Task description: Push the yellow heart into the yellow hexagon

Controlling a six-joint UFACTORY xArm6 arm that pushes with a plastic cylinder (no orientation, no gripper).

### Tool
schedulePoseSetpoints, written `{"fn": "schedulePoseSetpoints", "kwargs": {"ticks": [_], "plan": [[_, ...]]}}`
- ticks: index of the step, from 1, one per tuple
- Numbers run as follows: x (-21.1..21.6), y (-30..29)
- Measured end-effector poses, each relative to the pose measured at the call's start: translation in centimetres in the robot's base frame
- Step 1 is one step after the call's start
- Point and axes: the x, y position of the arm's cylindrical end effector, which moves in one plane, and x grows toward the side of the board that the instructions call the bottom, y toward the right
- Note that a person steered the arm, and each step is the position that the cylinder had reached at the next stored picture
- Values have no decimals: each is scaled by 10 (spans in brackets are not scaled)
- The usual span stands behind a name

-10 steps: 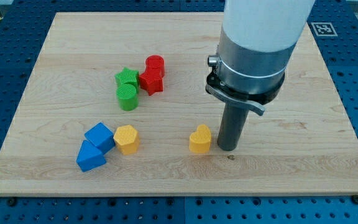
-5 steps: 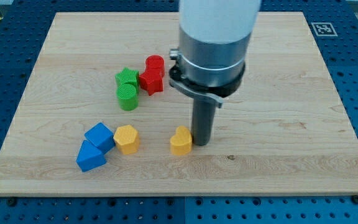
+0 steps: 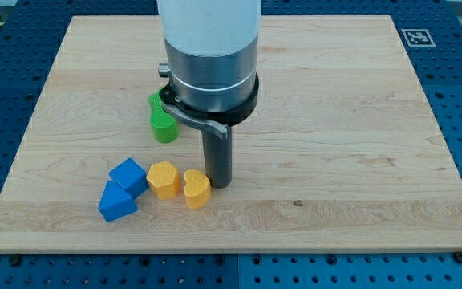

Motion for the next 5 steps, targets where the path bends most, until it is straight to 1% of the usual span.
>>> {"fn": "schedulePoseSetpoints", "kwargs": {"ticks": [1,2,3,5], "plan": [[-5,12],[-7,41],[-7,41],[10,-5]]}}
